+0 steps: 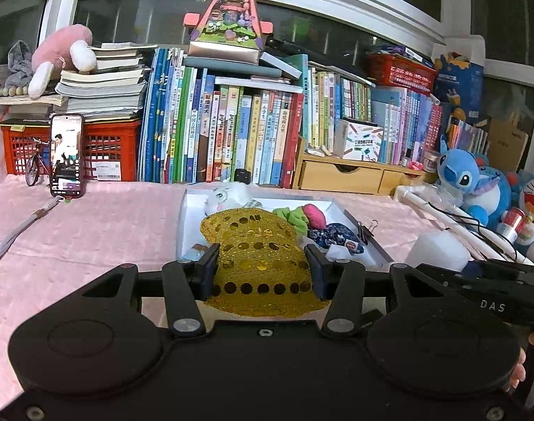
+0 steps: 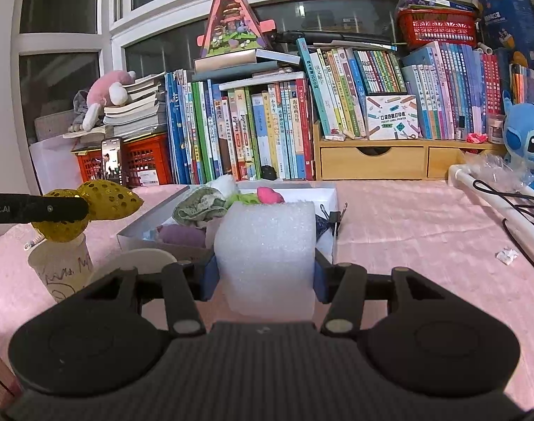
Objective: Organize soft objects
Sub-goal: 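Carry the sequin pouch and foam block toward the gray tray with both tools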
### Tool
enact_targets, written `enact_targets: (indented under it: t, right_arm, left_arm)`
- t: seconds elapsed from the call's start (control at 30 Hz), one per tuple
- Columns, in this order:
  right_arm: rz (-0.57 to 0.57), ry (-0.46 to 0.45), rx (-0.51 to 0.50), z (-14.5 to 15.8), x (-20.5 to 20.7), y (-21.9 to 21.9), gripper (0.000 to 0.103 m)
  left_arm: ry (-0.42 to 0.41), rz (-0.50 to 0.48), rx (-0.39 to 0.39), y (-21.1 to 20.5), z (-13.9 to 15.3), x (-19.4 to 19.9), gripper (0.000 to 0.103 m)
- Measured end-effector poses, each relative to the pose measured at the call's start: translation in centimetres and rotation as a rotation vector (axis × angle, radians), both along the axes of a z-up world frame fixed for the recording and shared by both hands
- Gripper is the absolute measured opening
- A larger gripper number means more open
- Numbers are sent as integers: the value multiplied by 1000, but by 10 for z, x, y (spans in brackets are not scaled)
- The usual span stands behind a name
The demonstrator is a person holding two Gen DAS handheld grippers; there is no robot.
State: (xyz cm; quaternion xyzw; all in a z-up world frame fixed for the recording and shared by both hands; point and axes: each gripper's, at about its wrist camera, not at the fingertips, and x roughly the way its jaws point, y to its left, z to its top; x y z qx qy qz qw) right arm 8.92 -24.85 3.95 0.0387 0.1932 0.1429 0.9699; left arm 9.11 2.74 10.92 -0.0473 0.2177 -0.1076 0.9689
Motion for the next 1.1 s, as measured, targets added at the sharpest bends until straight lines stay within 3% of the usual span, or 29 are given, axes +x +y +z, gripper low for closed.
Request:
enact_targets:
  t: [0.37,1.1]
  right_arm:
    - [11,0,3,14,23,2,56]
    - [22,67,3,27,85,4,56]
  left_arm:
    - [17,13,22,13,14,29,48]
    - [147,-23,25,17,17,113,48]
